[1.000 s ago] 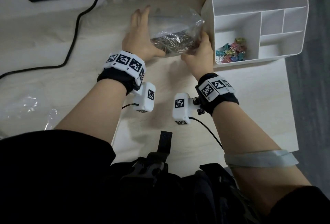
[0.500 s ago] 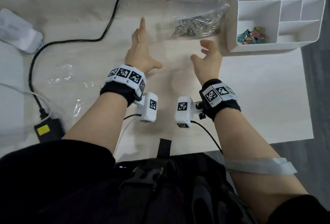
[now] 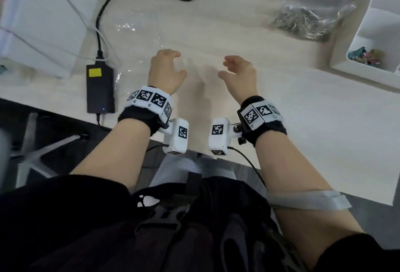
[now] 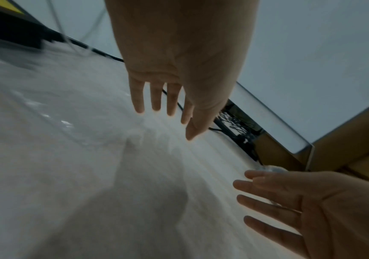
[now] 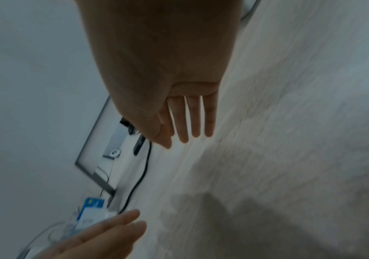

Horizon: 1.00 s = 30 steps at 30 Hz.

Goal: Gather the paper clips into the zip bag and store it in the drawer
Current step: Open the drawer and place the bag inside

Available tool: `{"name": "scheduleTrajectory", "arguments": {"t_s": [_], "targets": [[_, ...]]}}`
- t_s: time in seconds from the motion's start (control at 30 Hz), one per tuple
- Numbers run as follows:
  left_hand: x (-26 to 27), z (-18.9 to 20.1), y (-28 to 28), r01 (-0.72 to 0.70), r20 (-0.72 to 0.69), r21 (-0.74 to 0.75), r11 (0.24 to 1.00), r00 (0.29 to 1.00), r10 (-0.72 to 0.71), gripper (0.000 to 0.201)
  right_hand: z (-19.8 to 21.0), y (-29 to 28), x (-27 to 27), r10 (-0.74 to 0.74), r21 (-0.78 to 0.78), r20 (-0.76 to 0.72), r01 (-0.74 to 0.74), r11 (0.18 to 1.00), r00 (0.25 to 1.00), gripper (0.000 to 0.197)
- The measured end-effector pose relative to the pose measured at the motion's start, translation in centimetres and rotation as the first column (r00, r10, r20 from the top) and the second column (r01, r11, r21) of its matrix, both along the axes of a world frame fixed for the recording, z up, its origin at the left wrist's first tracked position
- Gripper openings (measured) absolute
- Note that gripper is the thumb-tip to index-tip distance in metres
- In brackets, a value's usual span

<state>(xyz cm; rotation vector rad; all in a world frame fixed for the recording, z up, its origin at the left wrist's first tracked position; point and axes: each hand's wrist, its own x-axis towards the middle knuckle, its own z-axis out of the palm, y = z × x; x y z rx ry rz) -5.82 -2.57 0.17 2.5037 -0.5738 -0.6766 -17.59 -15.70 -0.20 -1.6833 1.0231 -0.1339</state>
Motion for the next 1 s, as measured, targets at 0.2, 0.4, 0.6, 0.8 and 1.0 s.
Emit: {"name": "scheduleTrajectory", "arguments": {"t_s": [0.2, 0.4, 0.6, 0.8, 1.0], "targets": [[2.7, -0.5, 5.8, -0.174, 0.017, 0.157, 0.972, 0.985, 0.173, 0.063, -0.2, 4.4, 4.4, 0.219, 0.119, -0.039, -0.213, 0.97, 0.975, 0.058], [5.0, -1.4, 8.6, -0.095, -0.112, 0.209, 0.973, 0.986, 0.12, 0.033, -1.4, 7.8, 9.5, 0.23, 0.207, -0.049, -0.215, 0.954, 0.972, 0.069], [6.5, -0.9, 9.9, 0.025, -0.198, 0.064, 0.998, 0.98, -0.012, 0.028, -2.9, 9.9, 11.9, 0.088, 0.221, -0.101, -0.064, 0.973, 0.991, 0.09], [7.0, -0.7, 10.5, 0.004, -0.261, -0.042, 0.999, 0.965, -0.015, 0.028, -2.6, 10.2, 10.8, -0.164, 0.246, -0.078, 0.178, 0.953, 0.983, 0.035], [7.0, -0.2, 9.8, -0.207, -0.213, -0.08, 0.975, 0.959, 0.186, 0.055, 0.7, 10.0, 7.5, -0.189, 0.401, 0.129, 0.123, 0.908, 0.974, 0.026]]}}
